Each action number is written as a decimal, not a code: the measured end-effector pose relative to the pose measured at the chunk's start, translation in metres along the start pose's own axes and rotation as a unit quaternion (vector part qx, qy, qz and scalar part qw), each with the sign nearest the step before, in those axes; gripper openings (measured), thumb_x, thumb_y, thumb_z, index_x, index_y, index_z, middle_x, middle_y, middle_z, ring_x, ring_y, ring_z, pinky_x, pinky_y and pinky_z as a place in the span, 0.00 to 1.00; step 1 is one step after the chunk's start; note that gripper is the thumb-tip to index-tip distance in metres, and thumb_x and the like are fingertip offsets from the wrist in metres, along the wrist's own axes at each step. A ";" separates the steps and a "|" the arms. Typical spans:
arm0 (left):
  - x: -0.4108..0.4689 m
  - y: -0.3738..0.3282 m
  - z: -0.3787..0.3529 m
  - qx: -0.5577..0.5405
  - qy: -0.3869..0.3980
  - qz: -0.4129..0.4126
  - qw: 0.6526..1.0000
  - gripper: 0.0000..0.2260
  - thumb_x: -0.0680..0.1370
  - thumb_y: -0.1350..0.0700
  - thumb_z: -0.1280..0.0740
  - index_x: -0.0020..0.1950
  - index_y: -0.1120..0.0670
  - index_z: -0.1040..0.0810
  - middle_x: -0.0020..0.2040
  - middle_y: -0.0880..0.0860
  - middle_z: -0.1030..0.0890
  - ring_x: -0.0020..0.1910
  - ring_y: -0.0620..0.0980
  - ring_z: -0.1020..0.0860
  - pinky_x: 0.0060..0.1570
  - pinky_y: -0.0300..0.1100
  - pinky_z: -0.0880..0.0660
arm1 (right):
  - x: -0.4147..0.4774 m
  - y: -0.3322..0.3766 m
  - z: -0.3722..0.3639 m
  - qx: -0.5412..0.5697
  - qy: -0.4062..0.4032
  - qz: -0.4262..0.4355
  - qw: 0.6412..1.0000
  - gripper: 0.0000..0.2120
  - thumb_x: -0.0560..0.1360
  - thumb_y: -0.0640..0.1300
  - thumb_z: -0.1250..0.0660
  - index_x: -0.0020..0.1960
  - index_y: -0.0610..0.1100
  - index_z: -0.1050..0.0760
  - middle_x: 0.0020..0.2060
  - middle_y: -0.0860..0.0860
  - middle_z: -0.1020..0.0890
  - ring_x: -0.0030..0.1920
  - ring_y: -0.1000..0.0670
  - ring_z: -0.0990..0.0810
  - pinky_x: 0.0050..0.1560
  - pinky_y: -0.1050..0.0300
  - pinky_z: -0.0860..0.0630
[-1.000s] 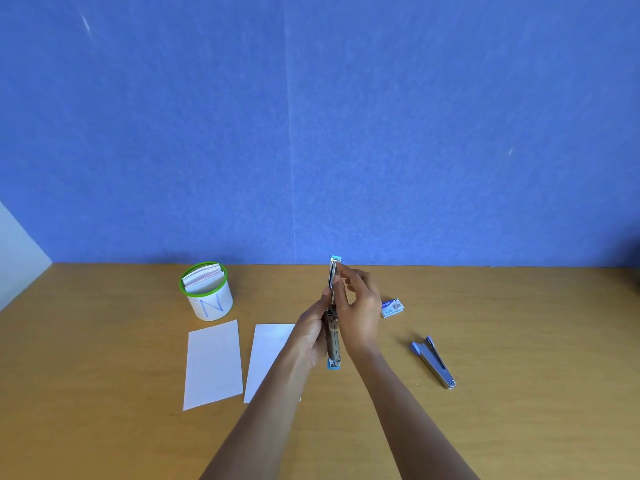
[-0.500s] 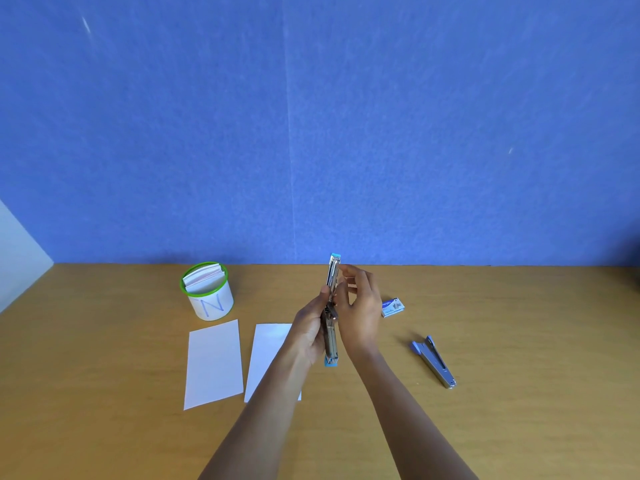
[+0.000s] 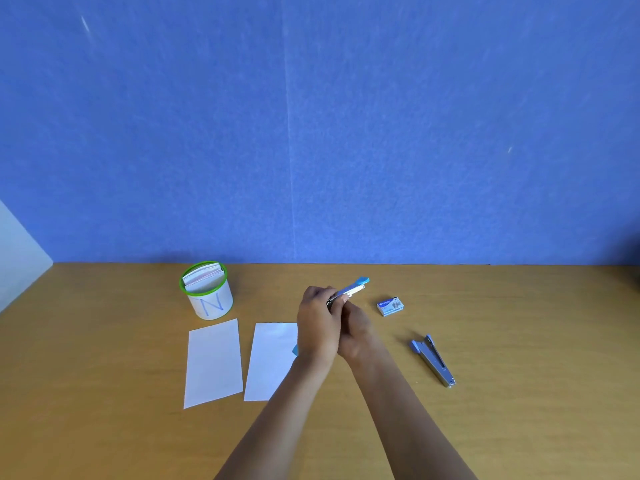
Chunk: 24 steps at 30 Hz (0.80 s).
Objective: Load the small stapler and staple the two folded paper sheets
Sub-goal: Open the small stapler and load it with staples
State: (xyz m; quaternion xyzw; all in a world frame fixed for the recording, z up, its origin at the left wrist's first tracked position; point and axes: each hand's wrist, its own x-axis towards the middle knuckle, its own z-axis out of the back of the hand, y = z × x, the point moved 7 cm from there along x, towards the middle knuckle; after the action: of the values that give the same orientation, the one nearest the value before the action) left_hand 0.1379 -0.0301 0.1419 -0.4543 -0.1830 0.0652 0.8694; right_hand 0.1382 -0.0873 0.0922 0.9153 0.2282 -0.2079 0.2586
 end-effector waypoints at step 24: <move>-0.018 0.058 -0.029 -0.517 0.118 0.449 0.720 0.13 0.79 0.52 0.38 0.42 0.59 0.23 0.24 0.50 0.24 0.21 0.44 0.26 0.24 0.35 0.27 | -0.015 0.048 0.002 -0.544 -0.073 0.317 0.773 0.05 0.72 0.43 0.28 0.41 0.53 0.23 0.36 0.58 0.20 0.30 0.60 0.30 0.34 0.71 0.33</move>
State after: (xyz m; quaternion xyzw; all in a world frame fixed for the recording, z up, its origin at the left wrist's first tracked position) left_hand 0.1357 -0.0236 0.0754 -0.8659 0.1409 0.2890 0.3832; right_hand 0.1509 -0.1297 0.1168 0.6242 -0.0190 -0.0219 0.7808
